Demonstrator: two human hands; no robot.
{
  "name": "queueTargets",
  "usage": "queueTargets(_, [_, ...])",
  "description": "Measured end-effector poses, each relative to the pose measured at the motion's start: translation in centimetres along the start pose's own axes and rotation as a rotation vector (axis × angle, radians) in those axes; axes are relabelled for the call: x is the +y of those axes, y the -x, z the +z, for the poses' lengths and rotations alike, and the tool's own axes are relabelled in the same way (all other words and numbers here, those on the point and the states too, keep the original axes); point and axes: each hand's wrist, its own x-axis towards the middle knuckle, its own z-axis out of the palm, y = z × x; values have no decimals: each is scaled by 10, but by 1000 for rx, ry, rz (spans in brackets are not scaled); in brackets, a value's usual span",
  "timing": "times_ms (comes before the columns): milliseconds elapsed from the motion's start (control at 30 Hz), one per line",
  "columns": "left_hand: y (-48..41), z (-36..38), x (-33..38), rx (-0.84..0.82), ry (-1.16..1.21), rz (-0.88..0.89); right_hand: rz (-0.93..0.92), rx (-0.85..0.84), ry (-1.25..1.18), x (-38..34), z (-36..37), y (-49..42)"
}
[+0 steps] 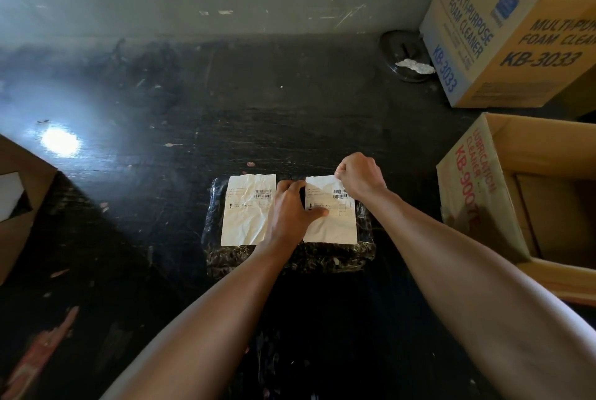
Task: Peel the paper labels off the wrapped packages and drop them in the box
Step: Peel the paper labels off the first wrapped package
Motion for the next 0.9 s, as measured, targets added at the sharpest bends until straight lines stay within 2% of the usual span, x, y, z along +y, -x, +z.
queueTargets(400, [0,0,-3,28,15,18,-148,13,-176,14,-2,26])
queueTargets(700, [-2,0,-3,-8,17,11,-54,1,-202,9,-1,21])
queueTargets(900, [-3,0,-4,-3,8,17,-80,-26,-193,9,0,25])
